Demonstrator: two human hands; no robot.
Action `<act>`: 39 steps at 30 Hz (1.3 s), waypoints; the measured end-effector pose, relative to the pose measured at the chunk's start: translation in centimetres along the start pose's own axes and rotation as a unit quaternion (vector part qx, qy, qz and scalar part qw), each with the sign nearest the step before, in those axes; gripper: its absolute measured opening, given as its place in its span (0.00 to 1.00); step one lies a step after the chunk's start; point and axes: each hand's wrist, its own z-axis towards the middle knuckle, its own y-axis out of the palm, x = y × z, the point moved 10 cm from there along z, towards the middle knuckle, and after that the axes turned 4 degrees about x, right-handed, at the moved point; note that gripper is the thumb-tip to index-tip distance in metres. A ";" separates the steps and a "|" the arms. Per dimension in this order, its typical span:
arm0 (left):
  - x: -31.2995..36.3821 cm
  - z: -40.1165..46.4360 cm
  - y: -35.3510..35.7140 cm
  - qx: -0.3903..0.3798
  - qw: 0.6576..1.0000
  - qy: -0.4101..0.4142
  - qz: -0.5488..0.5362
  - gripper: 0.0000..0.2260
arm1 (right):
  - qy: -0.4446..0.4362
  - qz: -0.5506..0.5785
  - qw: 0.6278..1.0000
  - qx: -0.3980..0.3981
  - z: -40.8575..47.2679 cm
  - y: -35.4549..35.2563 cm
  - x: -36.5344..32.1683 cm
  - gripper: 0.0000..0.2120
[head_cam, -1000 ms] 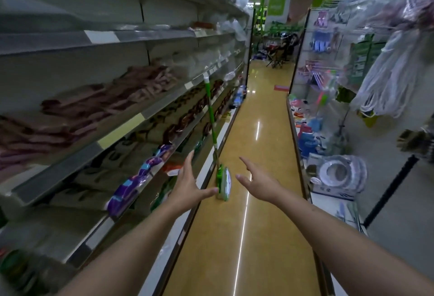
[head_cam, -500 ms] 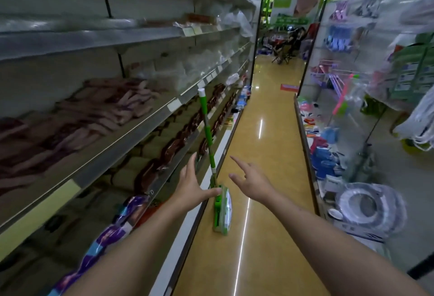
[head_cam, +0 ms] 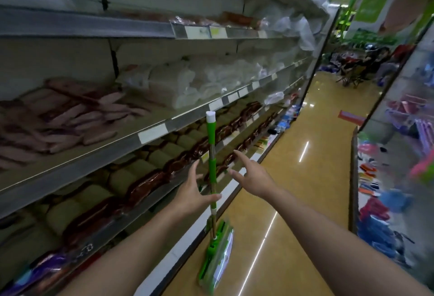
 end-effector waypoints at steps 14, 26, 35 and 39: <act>-0.9 18.9 1.9 0.067 0.996 -0.066 -0.001 0.54 | -0.041 0.150 0.986 -0.059 21.8 4.6 2.8 0.42; -3.3 28.6 3.2 0.107 0.985 -0.129 0.040 0.32 | -0.131 0.149 0.962 -0.185 29.7 7.8 3.2 0.32; -3.9 29.1 6.3 0.249 0.953 -0.163 -0.061 0.17 | -0.164 0.263 0.917 -0.250 30.2 9.3 3.1 0.21; -5.1 28.4 9.3 0.264 0.936 -0.199 -0.122 0.12 | -0.189 0.287 0.905 -0.252 29.0 9.4 4.2 0.19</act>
